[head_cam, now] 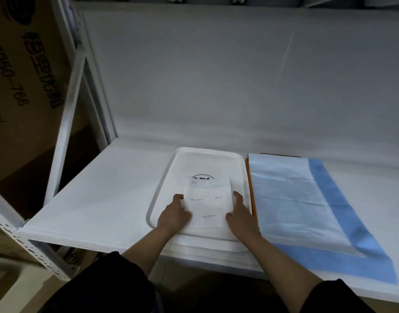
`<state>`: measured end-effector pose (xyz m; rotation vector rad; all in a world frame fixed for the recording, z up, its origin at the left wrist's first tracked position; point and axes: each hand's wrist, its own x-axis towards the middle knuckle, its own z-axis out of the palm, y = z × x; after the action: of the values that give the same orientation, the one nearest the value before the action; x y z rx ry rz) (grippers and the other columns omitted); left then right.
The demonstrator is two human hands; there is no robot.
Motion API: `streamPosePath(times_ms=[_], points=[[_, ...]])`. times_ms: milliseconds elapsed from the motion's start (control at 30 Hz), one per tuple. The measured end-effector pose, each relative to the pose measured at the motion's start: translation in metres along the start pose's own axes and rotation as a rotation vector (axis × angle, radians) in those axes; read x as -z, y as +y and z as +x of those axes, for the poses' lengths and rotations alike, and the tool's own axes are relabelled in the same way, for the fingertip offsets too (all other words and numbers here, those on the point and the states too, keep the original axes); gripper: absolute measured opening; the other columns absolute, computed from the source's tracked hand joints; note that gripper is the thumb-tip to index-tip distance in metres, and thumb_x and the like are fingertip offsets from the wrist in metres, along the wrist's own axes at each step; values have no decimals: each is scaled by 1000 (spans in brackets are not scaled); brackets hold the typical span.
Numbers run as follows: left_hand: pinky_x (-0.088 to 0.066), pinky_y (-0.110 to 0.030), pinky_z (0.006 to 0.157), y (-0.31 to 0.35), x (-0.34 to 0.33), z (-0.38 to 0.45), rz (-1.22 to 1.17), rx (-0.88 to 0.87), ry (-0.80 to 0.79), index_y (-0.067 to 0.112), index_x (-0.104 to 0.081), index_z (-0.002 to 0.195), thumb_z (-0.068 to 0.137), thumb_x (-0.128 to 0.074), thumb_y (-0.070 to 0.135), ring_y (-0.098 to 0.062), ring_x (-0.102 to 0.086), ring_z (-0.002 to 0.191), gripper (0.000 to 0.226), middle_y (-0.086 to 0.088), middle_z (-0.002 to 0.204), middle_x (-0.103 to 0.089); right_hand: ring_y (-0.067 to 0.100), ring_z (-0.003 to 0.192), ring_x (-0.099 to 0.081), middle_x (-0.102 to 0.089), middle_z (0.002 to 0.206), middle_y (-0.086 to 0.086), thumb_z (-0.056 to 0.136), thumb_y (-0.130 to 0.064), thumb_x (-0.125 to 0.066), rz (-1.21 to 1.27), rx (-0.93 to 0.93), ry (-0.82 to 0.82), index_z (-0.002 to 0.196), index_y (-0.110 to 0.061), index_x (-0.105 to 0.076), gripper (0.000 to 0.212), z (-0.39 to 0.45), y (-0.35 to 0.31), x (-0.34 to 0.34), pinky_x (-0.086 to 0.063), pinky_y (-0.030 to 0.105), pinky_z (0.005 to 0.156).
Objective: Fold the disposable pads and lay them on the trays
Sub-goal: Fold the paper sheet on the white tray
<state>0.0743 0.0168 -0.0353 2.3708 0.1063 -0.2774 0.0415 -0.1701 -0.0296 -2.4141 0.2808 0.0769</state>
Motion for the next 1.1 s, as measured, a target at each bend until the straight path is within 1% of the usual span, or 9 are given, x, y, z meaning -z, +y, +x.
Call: streamPosePath(times_ms=[100,200,300,367,467,567,733,967,1100], points=[[-42,-29,65,0,0,0,161,-32,31,20,-25,140,88,-47,21,-24,-56,76,56,-2,84,-56,14,76,-51,-45,130,7,94,-13,-42,-102,36,-8,150,-24,-6,67,2,4,-6,-36,24,52],[-44,-34,80,3,-2,-2,328,-59,85,18,-24,142,90,-46,26,-27,-58,102,57,-7,122,-51,20,102,-50,-29,141,8,92,-23,-46,-275,38,20,150,-19,-7,70,1,1,-7,-44,26,68],[-34,-36,100,1,-10,5,458,-141,195,18,-29,142,89,-47,30,-26,-38,128,57,-8,143,-32,25,131,-33,-22,151,8,92,-28,-43,-492,185,162,150,-14,-13,66,6,0,-6,-36,34,101],[-19,-37,113,2,-17,13,494,-245,197,18,-22,146,93,-41,35,-24,-19,142,59,-7,155,-17,25,141,-24,-20,156,6,94,-28,-39,-477,316,152,149,-14,-21,59,15,-2,-10,-28,38,109],[-1,-38,119,8,-29,27,597,-394,108,17,-7,152,99,-27,40,-20,3,148,61,-3,161,1,21,147,-11,-21,157,2,89,-34,-22,-472,440,45,148,-14,-28,62,34,-4,-24,-18,41,118],[7,-35,118,11,-43,40,642,-437,43,19,0,153,101,-18,41,-17,10,147,59,0,160,7,15,148,1,-11,159,-3,78,-43,6,-490,417,-17,151,-18,-18,81,51,0,-36,-2,33,118],[11,-33,117,0,-48,49,626,-445,47,30,3,151,70,18,61,-13,12,147,88,7,160,8,13,147,4,-3,160,-5,74,-48,8,-450,381,3,152,-23,-10,84,57,12,-45,3,30,117],[11,-34,118,-4,-45,53,612,-352,73,29,7,151,70,13,69,-13,15,146,91,4,159,13,17,147,8,5,160,-2,68,-62,14,-490,275,4,153,-22,-4,95,62,19,-42,6,35,117],[9,-36,119,-5,-30,45,662,-267,5,19,9,152,92,-13,64,-15,15,146,77,0,159,14,17,147,6,5,160,0,75,-64,8,-517,196,-43,153,-18,-3,91,57,17,-32,4,38,119]])
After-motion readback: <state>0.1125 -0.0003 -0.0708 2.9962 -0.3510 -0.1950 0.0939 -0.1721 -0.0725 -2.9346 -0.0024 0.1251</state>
